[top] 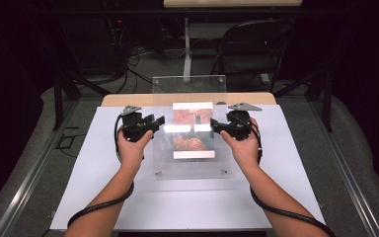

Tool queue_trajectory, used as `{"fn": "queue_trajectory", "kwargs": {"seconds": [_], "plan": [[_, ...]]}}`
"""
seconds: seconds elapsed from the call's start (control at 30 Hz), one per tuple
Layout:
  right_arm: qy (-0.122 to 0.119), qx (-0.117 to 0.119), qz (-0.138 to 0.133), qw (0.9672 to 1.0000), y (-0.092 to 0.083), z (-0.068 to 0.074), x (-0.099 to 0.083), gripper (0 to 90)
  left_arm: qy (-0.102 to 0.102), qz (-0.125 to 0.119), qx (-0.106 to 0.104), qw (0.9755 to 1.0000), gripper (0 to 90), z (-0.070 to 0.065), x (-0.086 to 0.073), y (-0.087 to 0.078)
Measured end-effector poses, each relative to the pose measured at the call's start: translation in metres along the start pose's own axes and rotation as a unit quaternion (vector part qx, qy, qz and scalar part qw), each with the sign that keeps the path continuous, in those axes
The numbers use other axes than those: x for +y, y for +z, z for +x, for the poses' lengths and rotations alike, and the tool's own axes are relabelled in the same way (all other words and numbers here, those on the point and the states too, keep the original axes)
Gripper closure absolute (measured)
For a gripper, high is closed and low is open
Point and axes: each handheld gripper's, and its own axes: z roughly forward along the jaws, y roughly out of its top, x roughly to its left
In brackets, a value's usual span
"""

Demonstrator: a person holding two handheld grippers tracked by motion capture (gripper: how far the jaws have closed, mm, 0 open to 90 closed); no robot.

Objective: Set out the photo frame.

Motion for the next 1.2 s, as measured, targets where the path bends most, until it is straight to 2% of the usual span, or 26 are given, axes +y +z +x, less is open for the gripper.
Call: {"fn": "queue_trajectory", "kwargs": {"seconds": [0.6,0.7,0.87,1.2], "plan": [[-0.016,-0.001,-0.032,0.9994,-0.029,0.009,-0.006,39.9,0.016,-0.021,0.001,0.9997,55.2,-0.014,-0.005,-0.027],[-0.016,0.001,-0.033,0.9993,-0.033,0.010,-0.006,40.2,0.016,-0.023,-0.003,0.9996,56.1,-0.015,-0.006,-0.031],[-0.012,0.007,-0.044,0.9989,-0.042,0.012,-0.009,42.8,0.027,-0.025,-0.006,0.9993,57.6,-0.019,-0.008,-0.041],[-0.022,0.023,-0.058,0.9978,-0.069,0.018,-0.016,45.1,0.044,-0.040,-0.021,0.9980,62.4,-0.027,-0.017,-0.065]]}}
